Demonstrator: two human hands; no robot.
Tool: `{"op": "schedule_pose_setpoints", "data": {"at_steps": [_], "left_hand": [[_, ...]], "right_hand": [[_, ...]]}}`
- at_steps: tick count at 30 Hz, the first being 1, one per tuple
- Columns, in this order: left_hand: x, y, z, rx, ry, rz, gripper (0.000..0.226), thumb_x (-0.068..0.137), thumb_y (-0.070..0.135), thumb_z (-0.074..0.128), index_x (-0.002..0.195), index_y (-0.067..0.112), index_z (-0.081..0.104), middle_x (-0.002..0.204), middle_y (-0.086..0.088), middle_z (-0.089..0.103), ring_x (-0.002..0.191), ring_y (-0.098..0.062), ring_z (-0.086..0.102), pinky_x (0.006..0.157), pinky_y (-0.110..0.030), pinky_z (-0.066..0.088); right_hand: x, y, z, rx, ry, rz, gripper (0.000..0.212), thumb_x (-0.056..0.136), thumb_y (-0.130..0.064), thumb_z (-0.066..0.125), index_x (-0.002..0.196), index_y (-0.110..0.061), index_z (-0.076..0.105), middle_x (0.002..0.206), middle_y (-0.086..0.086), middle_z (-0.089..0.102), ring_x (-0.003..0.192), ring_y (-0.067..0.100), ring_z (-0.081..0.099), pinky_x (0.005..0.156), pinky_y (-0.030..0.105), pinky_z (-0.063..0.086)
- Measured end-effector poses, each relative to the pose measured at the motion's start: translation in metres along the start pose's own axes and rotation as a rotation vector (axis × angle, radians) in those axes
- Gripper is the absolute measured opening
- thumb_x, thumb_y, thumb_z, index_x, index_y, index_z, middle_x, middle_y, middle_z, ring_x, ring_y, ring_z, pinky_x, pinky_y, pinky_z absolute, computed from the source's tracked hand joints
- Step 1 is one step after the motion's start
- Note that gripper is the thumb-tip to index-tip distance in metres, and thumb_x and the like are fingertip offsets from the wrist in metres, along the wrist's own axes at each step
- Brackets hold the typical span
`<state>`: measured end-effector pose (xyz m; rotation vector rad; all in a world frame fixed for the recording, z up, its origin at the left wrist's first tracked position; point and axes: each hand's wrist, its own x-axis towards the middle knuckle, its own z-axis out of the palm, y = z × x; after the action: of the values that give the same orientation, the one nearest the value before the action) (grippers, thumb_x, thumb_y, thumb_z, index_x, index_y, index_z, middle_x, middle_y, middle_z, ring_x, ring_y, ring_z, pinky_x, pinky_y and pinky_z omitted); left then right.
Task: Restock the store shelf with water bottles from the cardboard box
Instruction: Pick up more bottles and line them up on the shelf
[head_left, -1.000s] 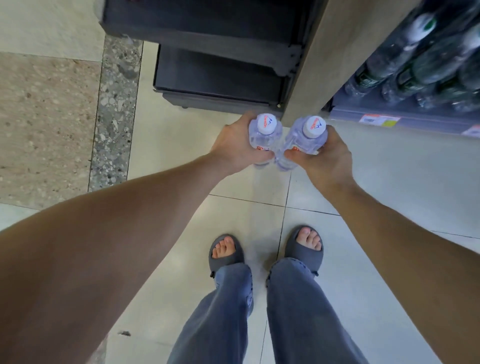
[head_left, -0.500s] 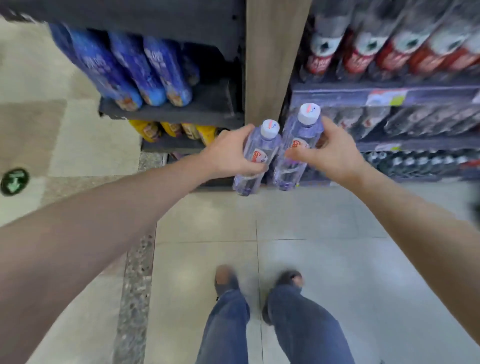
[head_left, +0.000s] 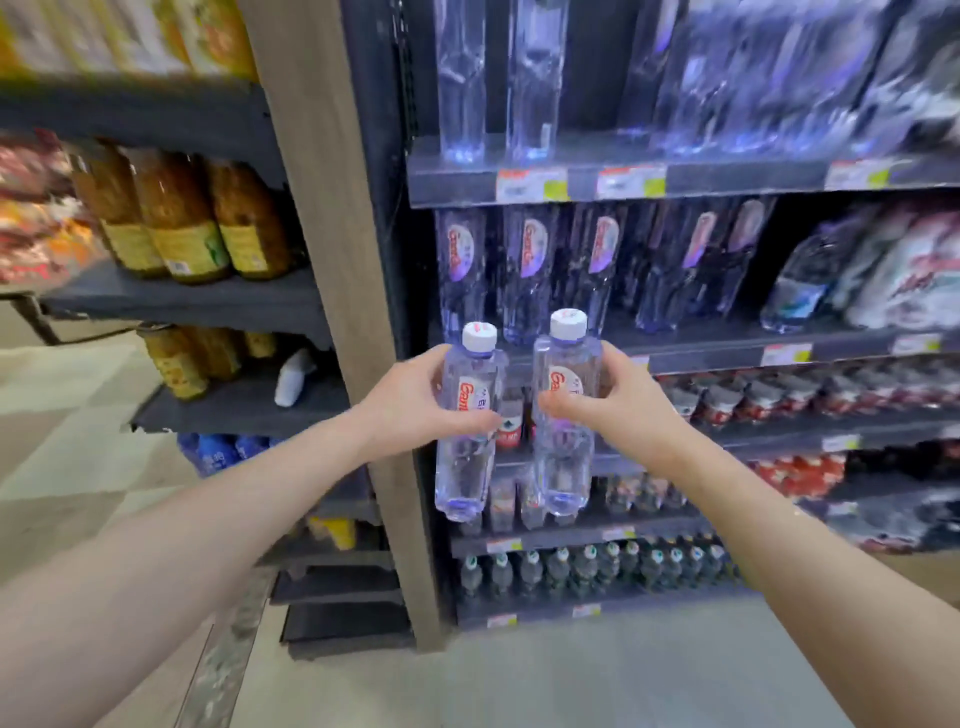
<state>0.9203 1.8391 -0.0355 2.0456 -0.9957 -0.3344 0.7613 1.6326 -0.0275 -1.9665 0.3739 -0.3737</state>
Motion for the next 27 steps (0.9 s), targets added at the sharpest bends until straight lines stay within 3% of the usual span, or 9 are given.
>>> {"op": "schedule_pose_setpoints", "data": {"at_steps": [3,8,15,18,20,21,24,27], "left_hand": [[0.004,0.056,-0.002,-0.048,0.078,0.058,0.049,0.068,0.054,0.092,0.107,0.060,0.063,0.100,0.025,0.078,0.091,0.002,0.074,0.089,-0.025,0.057],[0.017,0.130,0.002,-0.066,0.223,0.118,0.057,0.070,0.055,0.093,0.118,0.043,0.065,0.104,0.015,0.080,0.097,-0.009,0.077,0.099,-0.039,0.059],[0.048,0.194,-0.017,-0.037,0.316,0.175,0.046,0.072,0.049,0.094,0.109,0.037,0.069,0.095,0.017,0.081,0.089,-0.004,0.077,0.093,-0.035,0.060],[0.068,0.208,-0.027,-0.058,0.293,0.206,0.050,0.073,0.051,0.092,0.115,0.048,0.065,0.101,0.008,0.081,0.089,-0.010,0.077,0.089,-0.035,0.062],[0.084,0.212,-0.035,-0.085,0.304,0.224,0.049,0.075,0.052,0.092,0.116,0.049,0.064,0.101,0.001,0.080,0.083,-0.014,0.077,0.079,-0.034,0.064],[0.093,0.213,-0.039,-0.093,0.322,0.236,0.050,0.073,0.056,0.091,0.114,0.046,0.065,0.099,-0.003,0.078,0.084,-0.019,0.076,0.082,-0.038,0.064],[0.124,0.218,-0.056,-0.080,0.373,0.252,0.070,0.070,0.070,0.086,0.116,0.021,0.064,0.094,-0.001,0.075,0.092,-0.021,0.073,0.099,-0.051,0.058],[0.155,0.224,-0.072,-0.099,0.384,0.262,0.076,0.071,0.070,0.083,0.113,0.011,0.061,0.100,0.001,0.078,0.100,-0.022,0.074,0.100,-0.053,0.057]], "right_hand": [[-0.017,-0.027,-0.053,0.053,0.032,-0.069,0.040,0.082,-0.037,0.084,0.117,-0.033,0.066,0.101,-0.016,0.076,0.087,0.002,0.072,0.083,0.030,0.052],[-0.033,-0.077,-0.125,0.066,0.081,-0.136,0.023,0.086,-0.039,0.081,0.102,-0.034,0.066,0.081,-0.024,0.074,0.067,-0.003,0.068,0.064,0.018,0.048],[-0.003,-0.134,-0.183,0.095,0.086,-0.247,0.020,0.088,-0.032,0.080,0.102,-0.032,0.066,0.083,-0.011,0.077,0.066,0.004,0.071,0.061,0.019,0.056],[0.020,-0.149,-0.193,0.164,0.085,-0.254,0.024,0.086,-0.036,0.081,0.105,-0.033,0.067,0.092,-0.003,0.074,0.071,0.011,0.070,0.085,0.042,0.062],[0.041,-0.152,-0.198,0.191,0.080,-0.250,0.033,0.082,-0.040,0.083,0.109,-0.027,0.069,0.094,0.002,0.073,0.073,0.016,0.068,0.091,0.053,0.059],[0.051,-0.153,-0.199,0.185,0.085,-0.250,0.036,0.082,-0.040,0.083,0.111,-0.024,0.069,0.094,0.003,0.073,0.074,0.018,0.067,0.091,0.055,0.057],[0.085,-0.159,-0.206,0.159,0.099,-0.286,0.039,0.083,-0.042,0.082,0.112,-0.023,0.067,0.102,0.010,0.073,0.074,0.020,0.066,0.084,0.053,0.058],[0.123,-0.169,-0.215,0.098,0.102,-0.290,0.058,0.080,-0.047,0.082,0.126,-0.021,0.059,0.115,0.017,0.072,0.073,0.018,0.071,0.072,0.040,0.057]]}}
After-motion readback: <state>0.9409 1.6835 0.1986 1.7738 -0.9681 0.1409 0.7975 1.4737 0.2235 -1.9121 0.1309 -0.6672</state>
